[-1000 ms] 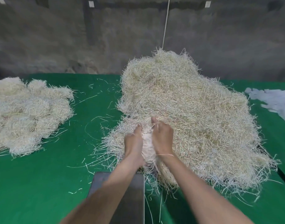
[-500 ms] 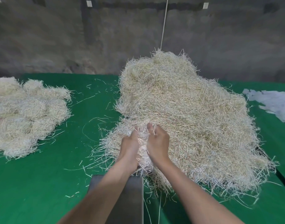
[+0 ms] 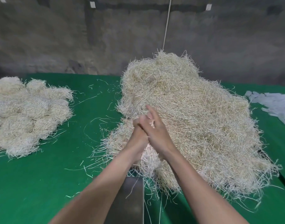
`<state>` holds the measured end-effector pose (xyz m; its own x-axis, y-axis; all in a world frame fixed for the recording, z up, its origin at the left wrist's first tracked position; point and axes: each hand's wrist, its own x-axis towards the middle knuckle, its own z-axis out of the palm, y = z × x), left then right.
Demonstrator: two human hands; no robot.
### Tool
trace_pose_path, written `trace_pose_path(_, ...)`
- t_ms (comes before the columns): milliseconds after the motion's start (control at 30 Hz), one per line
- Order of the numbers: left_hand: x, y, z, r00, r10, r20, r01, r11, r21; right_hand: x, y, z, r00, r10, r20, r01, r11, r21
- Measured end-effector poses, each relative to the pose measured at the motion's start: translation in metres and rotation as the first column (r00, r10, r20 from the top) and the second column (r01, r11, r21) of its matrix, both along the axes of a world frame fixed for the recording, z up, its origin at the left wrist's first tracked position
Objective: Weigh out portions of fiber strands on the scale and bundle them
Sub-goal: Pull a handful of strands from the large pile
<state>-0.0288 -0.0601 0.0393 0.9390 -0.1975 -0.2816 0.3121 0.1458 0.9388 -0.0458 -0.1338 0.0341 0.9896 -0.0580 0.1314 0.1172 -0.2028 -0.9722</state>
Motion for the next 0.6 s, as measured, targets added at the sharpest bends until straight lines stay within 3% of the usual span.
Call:
trace_pose_path(67,-0.002,0.006,0.011,0.997,-0.023,-0.075,0.013,0.992,-0.127,0.008,-0.002,0.006,0.999,-0.046,-0.019,0.045,0.997,-0.069)
trace_pose_path(133,0.004,0.021,0.006,0.991,0.009,-0.135,-0.046,0.96,-0.277,0.016,-0.016,0.006,0.967,-0.253,-0.014,0.253,0.967,0.006)
trace_pose_path(200,0.0,0.026,-0.004,0.997,0.023,-0.068,-0.035,0.984,-0.175,0.022,-0.023,0.002,0.9,-0.435,0.018,0.429,0.894,0.132)
trace_pose_path(267,-0.018,0.015,-0.016,0.992,-0.096,-0.084,0.088,0.991,-0.097,0.028,-0.02,-0.003,0.84,-0.535,0.088,0.517,0.84,0.162)
trace_pose_path(333,-0.016,0.008,-0.016,0.978,-0.036,-0.203,-0.005,0.98,-0.198,0.025,-0.009,-0.015,0.858,-0.499,0.126,0.494,0.867,0.066)
trace_pose_path(400,0.008,0.014,-0.017,0.938,0.182,-0.294,-0.268,0.92,-0.285,0.007,0.014,-0.042,0.901,-0.374,0.219,0.413,0.895,-0.17)
trace_pose_path(467,0.024,0.018,-0.017,0.874,0.381,-0.301,-0.461,0.846,-0.268,-0.011,0.033,-0.059,0.929,-0.229,0.291,0.324,0.885,-0.335)
trace_pose_path(533,0.008,0.008,-0.025,0.915,0.371,-0.158,-0.392,0.91,-0.137,0.0,0.019,-0.049,0.928,-0.293,0.229,0.354,0.885,-0.303)
trace_pose_path(600,-0.018,-0.006,-0.032,0.969,0.212,-0.131,-0.211,0.977,0.017,0.016,-0.008,-0.03,0.902,-0.418,0.111,0.43,0.895,-0.122)
